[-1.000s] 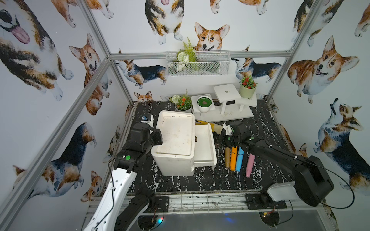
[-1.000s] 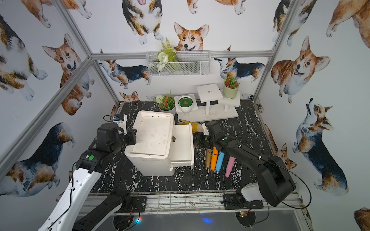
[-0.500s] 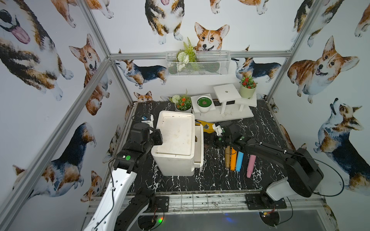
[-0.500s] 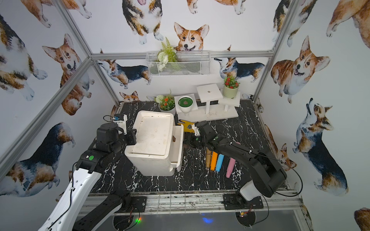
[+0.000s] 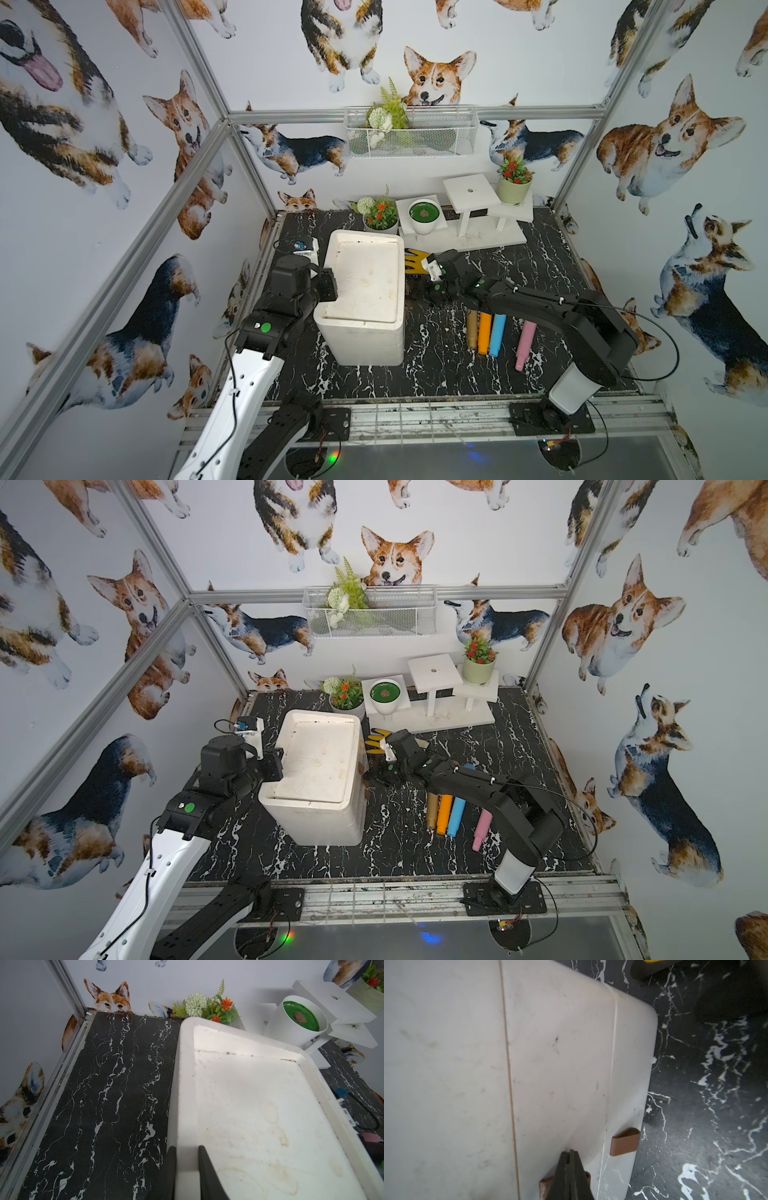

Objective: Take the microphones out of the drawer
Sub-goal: Close the drawer in the storage box.

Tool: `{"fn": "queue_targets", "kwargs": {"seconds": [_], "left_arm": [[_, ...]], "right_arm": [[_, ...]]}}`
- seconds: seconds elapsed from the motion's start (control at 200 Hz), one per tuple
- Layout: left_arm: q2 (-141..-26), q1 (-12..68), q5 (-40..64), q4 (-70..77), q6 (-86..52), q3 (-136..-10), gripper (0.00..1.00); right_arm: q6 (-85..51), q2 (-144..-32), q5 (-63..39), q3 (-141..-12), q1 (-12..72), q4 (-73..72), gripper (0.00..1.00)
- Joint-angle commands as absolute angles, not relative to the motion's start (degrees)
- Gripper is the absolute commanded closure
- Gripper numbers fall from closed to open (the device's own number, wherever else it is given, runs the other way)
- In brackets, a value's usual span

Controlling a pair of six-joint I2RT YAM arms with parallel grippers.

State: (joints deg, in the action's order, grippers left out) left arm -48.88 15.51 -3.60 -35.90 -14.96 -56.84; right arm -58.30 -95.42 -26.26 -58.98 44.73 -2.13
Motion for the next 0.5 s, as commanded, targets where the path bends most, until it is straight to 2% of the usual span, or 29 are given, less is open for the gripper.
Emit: {"fn": "queue_targets", "kwargs": {"seconds": [0.0,0.2,0.495], "left_arm": [[-49.5,15.5,0.4,-41.9,-17.0,-56.0,0.98],[-49.3,15.6,0.2,-42.2,-16.9,-55.9,0.98],[-48.7,15.5,0.2,-42.4,-17.1,-55.2,0.98]], "right_arm": [[-57.3,-94.5,-28.2,-59.4,45.4,-3.9,1.0],[-55.6,-91.5,-25.8,-56.6,44.6,-0.8,0.99],[-59.3,-86.4,-25.6,-45.5,41.4,-8.1,0.77]]}}
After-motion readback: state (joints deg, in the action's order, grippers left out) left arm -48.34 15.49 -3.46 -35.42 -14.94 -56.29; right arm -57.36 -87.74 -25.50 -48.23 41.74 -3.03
